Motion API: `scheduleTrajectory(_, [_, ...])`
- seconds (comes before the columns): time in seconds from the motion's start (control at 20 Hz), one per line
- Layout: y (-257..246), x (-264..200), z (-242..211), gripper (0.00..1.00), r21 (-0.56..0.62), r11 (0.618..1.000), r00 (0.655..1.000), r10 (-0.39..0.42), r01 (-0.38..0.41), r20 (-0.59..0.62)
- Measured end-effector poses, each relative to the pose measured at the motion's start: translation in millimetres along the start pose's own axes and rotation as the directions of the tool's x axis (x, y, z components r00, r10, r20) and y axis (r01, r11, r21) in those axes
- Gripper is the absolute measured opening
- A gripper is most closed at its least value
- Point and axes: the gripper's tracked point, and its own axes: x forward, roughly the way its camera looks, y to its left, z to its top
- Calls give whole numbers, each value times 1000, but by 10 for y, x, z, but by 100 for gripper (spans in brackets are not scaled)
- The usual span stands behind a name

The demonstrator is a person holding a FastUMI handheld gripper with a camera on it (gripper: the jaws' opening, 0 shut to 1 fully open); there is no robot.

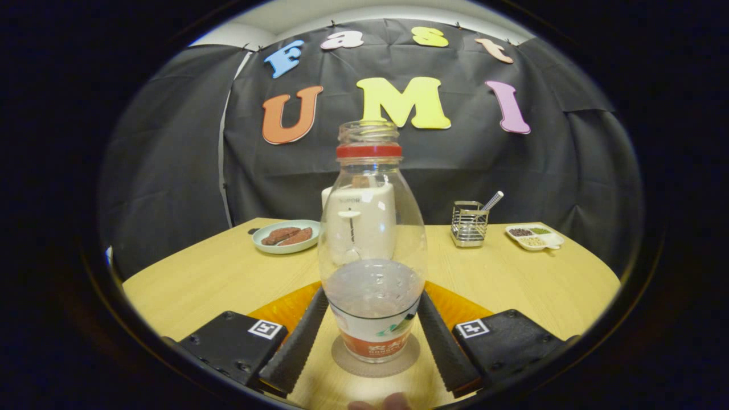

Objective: Take the bottle from table, then pour the juice into the cup, finally place the bottle on the coaster

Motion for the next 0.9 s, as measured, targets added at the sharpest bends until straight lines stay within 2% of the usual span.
scheduleTrajectory(0.15, [-10, -33, 55, 100, 0, 1000, 1000, -9, 8, 24])
scheduleTrajectory(0.45, [20, -205, 365, 100, -8, 1000, 995, -19, 19, 94])
scheduleTrajectory(0.9, [-48, -704, 1083, 100, -6, 998, 981, -62, 65, 184])
